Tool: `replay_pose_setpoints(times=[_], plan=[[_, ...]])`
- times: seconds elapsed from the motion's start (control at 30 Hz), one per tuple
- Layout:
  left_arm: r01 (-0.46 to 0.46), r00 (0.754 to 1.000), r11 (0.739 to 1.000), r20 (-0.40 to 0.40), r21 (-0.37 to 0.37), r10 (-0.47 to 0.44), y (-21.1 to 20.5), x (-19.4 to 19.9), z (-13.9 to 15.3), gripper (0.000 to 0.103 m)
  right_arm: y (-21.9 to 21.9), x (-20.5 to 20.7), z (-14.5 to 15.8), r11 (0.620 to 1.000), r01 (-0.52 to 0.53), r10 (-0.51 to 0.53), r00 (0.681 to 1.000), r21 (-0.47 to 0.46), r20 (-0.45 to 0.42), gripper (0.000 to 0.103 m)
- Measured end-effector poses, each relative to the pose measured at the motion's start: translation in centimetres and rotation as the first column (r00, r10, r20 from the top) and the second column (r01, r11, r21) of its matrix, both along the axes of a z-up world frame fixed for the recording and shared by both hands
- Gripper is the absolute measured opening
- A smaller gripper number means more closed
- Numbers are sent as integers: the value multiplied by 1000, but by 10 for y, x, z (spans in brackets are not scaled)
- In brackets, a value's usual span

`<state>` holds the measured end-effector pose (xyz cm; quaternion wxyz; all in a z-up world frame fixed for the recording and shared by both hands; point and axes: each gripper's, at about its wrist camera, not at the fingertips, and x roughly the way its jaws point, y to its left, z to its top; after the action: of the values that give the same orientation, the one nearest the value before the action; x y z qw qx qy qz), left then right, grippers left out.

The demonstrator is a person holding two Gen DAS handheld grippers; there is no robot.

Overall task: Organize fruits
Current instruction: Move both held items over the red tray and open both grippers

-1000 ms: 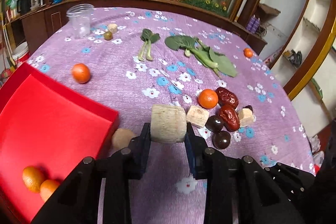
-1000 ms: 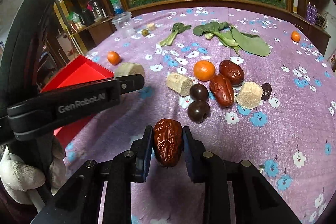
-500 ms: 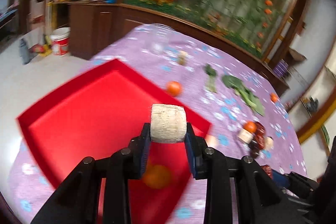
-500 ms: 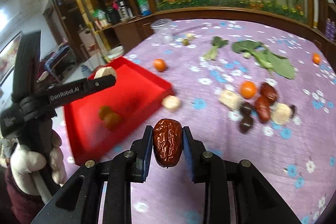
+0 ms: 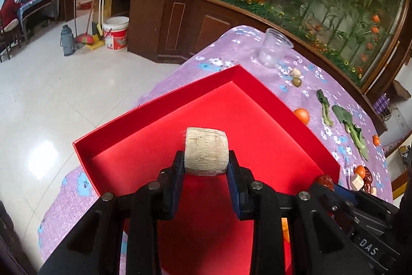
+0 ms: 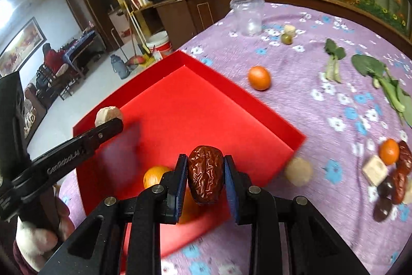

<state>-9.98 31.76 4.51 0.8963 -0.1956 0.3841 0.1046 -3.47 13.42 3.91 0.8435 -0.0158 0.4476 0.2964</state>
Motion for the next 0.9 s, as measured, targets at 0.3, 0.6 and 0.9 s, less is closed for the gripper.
replay_pose_setpoints(times=[0.3,0.6,0.9], plan=[[0,1000,1000,31,-8,0,-2,-3,6,49,9,1,-3,1000,-11,12,999,-16,33,36],[-2,996,1000,85,-18,4,-8,-20,31,60,-22,-11,19,998,28,-31,998,49,61,43],[104,983,994,158,-24,-99,-47,-33,74,61,-119,-24,45,981,167,-177,979,95,104,43]])
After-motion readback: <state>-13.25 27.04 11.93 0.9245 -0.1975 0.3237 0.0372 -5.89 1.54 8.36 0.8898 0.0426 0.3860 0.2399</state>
